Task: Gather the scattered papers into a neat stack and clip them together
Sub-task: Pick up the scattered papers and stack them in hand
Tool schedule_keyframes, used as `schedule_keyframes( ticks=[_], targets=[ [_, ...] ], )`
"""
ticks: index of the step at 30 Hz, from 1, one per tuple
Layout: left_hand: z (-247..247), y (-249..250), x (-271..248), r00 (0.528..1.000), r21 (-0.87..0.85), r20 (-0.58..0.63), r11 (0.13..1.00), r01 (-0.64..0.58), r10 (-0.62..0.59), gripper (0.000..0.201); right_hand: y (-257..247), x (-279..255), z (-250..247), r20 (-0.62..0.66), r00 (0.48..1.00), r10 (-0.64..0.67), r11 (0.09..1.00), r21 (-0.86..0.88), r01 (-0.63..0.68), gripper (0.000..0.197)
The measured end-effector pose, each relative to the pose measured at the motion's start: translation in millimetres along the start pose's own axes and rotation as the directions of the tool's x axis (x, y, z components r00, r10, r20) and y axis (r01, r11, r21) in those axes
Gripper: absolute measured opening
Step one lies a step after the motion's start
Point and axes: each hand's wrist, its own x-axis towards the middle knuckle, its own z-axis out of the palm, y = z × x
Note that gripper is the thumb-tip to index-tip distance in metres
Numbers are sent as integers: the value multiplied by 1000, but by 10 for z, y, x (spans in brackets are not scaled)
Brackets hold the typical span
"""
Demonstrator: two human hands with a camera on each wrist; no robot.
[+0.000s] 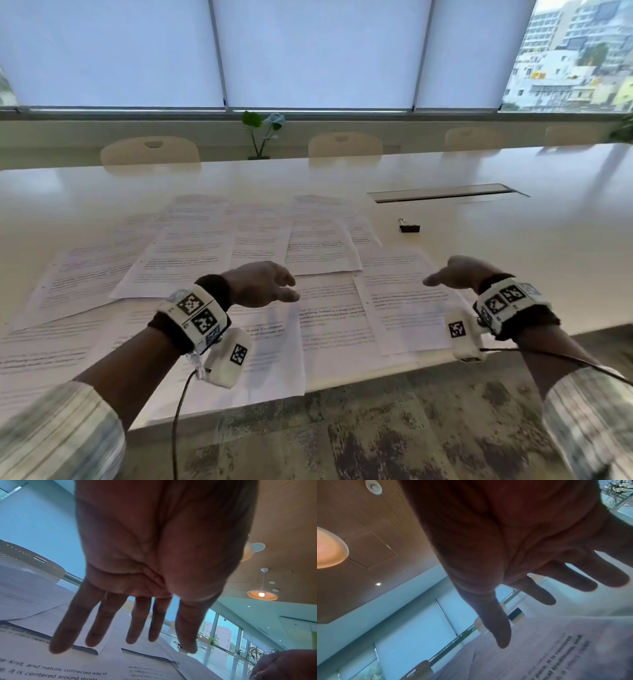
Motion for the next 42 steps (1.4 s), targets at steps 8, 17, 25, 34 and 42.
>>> schedule_keyframes(
  ticks=[8, 17, 25, 34, 42],
  targets=[
    [162, 30, 136, 964, -42, 236, 990, 138, -125, 49, -218, 7, 217, 227, 968, -108, 988, -81, 129, 25],
    [211, -167, 153, 982, -68, 169, 993, 97, -85, 46, -570, -181, 631, 183, 973, -140, 982, -96, 160, 51],
    [307, -261, 189, 998, -170, -14, 984, 57, -60, 44, -902, -280, 859, 62, 993, -100, 989, -102, 106, 35],
    [209, -479, 169, 994, -409, 64, 907, 104, -85, 42, -947, -583, 527, -258, 966, 30, 970, 239, 34, 19],
    [-67, -342, 297, 993, -568, -44, 815, -118, 113, 31, -1114, -1027, -323, -635, 758, -147, 987, -48, 151, 21]
  ],
)
